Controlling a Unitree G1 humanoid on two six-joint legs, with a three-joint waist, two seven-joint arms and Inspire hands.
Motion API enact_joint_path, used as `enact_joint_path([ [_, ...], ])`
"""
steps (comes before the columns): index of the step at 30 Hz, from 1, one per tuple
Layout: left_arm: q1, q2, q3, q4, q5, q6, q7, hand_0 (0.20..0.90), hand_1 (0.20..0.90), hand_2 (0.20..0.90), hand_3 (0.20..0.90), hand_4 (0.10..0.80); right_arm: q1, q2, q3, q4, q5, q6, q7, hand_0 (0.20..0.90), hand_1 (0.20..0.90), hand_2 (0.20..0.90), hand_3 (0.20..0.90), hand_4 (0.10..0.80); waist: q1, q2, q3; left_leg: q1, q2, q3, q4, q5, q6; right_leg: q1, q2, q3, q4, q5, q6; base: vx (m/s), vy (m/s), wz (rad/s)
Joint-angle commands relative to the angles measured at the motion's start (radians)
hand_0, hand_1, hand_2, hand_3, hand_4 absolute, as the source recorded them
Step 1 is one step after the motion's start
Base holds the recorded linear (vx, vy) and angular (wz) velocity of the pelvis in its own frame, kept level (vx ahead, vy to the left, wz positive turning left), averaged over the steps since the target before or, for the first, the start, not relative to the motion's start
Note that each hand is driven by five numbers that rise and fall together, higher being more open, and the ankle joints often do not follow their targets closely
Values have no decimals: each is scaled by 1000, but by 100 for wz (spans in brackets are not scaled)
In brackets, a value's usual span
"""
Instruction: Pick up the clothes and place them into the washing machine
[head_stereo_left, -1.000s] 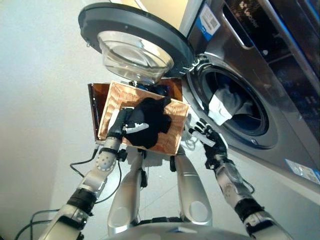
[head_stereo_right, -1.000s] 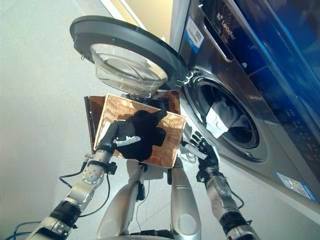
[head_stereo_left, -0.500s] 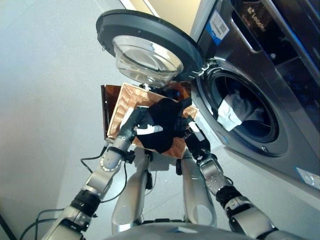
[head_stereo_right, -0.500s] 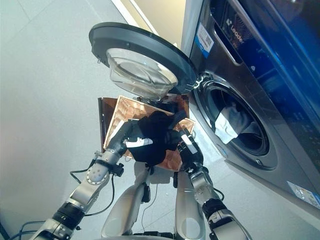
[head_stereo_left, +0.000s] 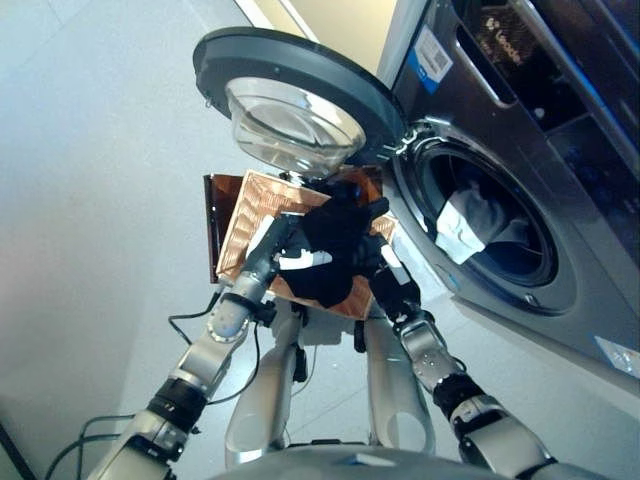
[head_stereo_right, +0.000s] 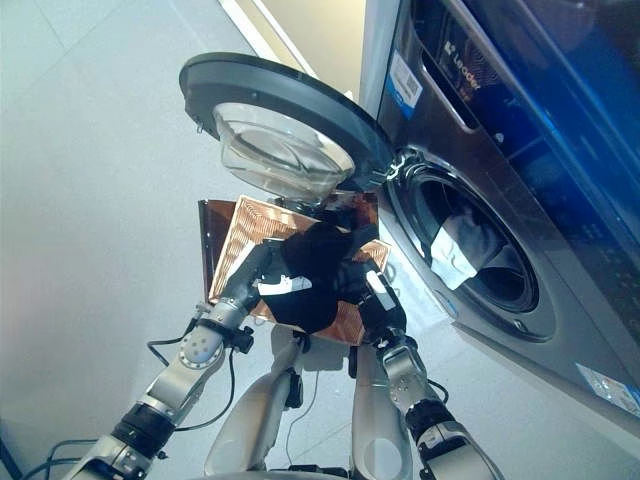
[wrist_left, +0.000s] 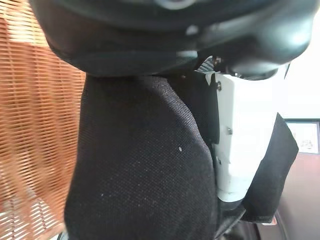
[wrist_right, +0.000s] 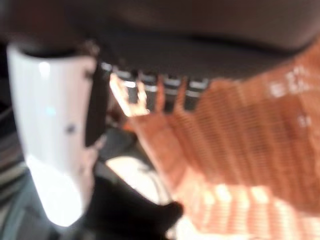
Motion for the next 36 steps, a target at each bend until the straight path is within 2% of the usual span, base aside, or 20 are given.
enact_joint_path([
  [1, -19, -40, -11, -42, 17, -73, 17, 200, 200, 200, 200, 300, 93, 36, 50, -106, 31, -7, 84, 900, 900, 900, 900, 800, 10, -10, -90, -1, -24, -30, -15, -72, -50, -55, 35, -2, 21, -45, 22, 0, 0, 0],
  [24, -135, -70, -53, 25, 132, -33, 70, 200, 200, 200, 200, 300, 134, 54, 121, -146, 39, 11, 107, 900, 900, 900, 900, 800, -2, -19, -105, -6, -23, -26, -15, -76, -49, -67, 36, 4, 27, -45, 22, 0, 0, 0],
  [25, -135, -70, -53, 25, 132, -33, 70, 425, 425, 425, 425, 461, 134, 54, 121, -146, 39, 11, 107, 900, 900, 900, 900, 800, -2, -19, -105, -6, -23, -26, -15, -76, -49, -67, 37, 4, 27, -45, 22, 0, 0, 0],
  [26, -136, -70, -52, 25, 135, -32, 74, 425, 425, 425, 425, 461, 136, 54, 122, -148, 42, 10, 109, 900, 900, 900, 900, 800, -2, -18, -105, -7, -22, -26, -15, -76, -49, -68, 36, 4, 27, -45, 21, 0, 0, 0],
  [27, -136, -70, -52, 26, 138, -32, 76, 900, 900, 900, 900, 800, 137, 54, 124, -152, 43, 8, 109, 900, 900, 900, 900, 800, -2, -19, -105, -6, -22, -25, -15, -76, -49, -68, 36, 4, 26, -45, 22, 0, 0, 0],
  [36, -123, -75, -46, 33, 130, -31, 82, 900, 900, 900, 900, 800, 135, 54, 135, -157, 52, 11, 122, 900, 900, 900, 900, 800, 2, -15, -114, -8, -25, -24, -15, -77, -47, -73, 38, 8, 31, -45, 21, 0, 0, 0],
])
